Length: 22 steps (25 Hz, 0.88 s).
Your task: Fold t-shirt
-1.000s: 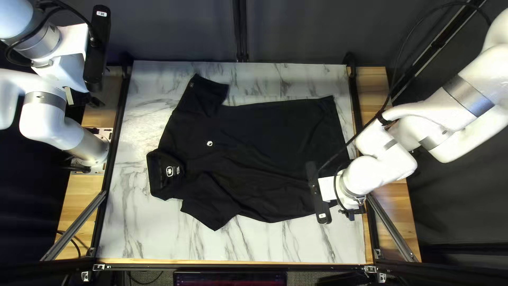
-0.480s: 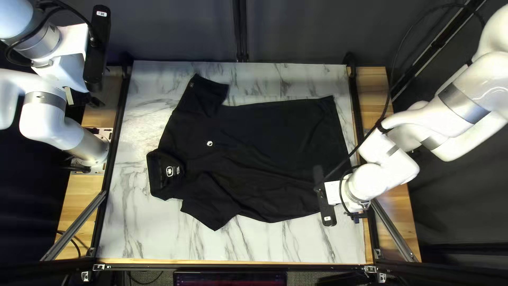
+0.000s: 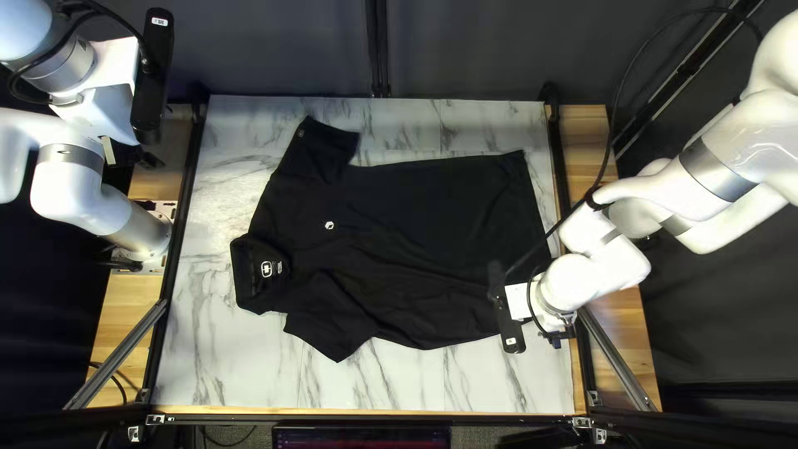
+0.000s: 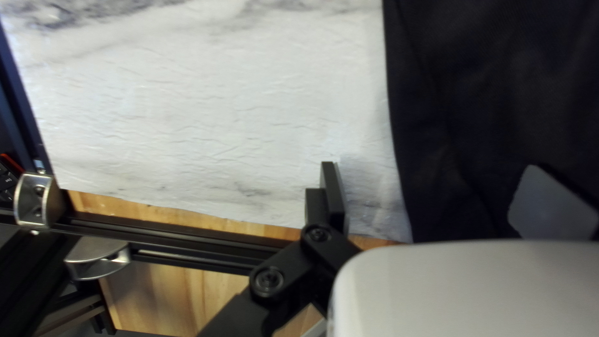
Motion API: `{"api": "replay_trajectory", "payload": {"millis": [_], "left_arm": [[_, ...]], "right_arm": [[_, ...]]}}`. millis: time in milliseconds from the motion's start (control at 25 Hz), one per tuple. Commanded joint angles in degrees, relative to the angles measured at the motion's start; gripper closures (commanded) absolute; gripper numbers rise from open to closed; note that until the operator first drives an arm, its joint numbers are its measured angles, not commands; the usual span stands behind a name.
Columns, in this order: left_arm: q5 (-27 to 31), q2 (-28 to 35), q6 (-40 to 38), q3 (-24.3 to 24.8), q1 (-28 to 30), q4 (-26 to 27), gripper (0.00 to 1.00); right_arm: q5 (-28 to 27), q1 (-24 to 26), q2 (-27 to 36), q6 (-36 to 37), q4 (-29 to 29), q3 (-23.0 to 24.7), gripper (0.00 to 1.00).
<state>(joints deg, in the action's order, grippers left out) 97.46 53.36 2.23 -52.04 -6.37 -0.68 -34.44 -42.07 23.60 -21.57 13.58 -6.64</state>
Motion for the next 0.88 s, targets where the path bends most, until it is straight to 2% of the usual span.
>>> {"api": "replay_trajectory", "payload": {"millis": [40, 680, 800, 880], "left_arm": [[0.0, 0.0, 0.0, 0.0, 0.0, 0.0, 0.00], [0.0, 0.0, 0.0, 0.0, 0.0, 0.0, 0.00], [0.0, 0.0, 0.0, 0.0, 0.0, 0.0, 0.00], [0.0, 0.0, 0.0, 0.0, 0.0, 0.0, 0.00]], "right_arm": [[-0.3, 0.5, 1.0, 0.7, 0.7, 0.6, 0.00], [-2.6, 1.8, 2.3, 1.7, 3.4, 0.4, 0.00], [-3.1, 2.0, 2.7, 1.5, 3.7, 0.4, 0.09], [-3.6, 2.0, 3.3, 1.1, 3.8, 0.7, 0.21]]}}
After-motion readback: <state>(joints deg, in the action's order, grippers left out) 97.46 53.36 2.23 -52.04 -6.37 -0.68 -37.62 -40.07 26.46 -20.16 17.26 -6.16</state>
